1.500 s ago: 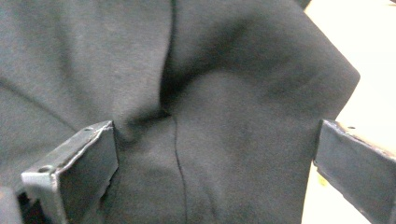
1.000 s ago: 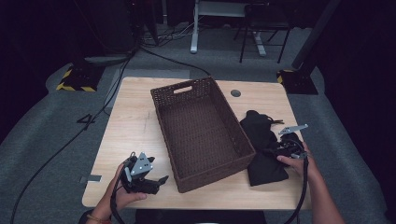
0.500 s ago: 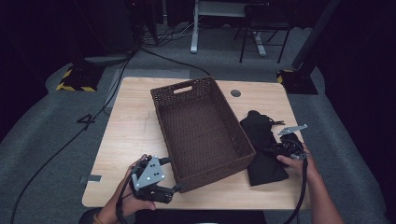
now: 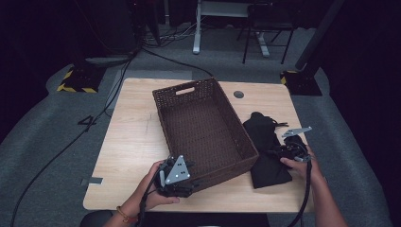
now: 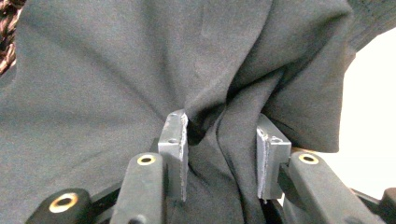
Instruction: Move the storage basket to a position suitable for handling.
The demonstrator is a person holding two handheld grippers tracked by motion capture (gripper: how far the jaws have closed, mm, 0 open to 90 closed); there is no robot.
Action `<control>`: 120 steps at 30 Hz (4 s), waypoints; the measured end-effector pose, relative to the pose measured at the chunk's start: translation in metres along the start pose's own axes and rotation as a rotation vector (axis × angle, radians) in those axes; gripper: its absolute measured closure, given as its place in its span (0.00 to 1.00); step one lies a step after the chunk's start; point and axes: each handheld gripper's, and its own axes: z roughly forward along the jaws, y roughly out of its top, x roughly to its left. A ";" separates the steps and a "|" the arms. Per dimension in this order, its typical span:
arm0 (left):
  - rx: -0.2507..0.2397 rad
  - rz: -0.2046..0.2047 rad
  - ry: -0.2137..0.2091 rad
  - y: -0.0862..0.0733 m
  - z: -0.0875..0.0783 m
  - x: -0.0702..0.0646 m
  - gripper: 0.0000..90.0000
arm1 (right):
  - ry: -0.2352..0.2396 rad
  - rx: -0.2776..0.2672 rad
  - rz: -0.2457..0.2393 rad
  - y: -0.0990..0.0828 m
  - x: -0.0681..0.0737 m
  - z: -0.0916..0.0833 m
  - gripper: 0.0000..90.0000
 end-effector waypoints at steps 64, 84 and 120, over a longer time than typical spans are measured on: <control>0.036 -0.448 0.245 -0.022 0.019 0.148 0.31 | 0.030 -0.064 0.005 -0.010 -0.001 -0.004 0.79; 0.036 -0.425 0.215 -0.022 0.022 0.155 0.31 | -0.059 0.025 0.055 0.006 0.017 0.017 0.00; -0.018 -0.314 0.212 0.000 0.012 0.172 0.24 | 0.130 -0.147 -0.059 -0.010 0.029 -0.012 0.80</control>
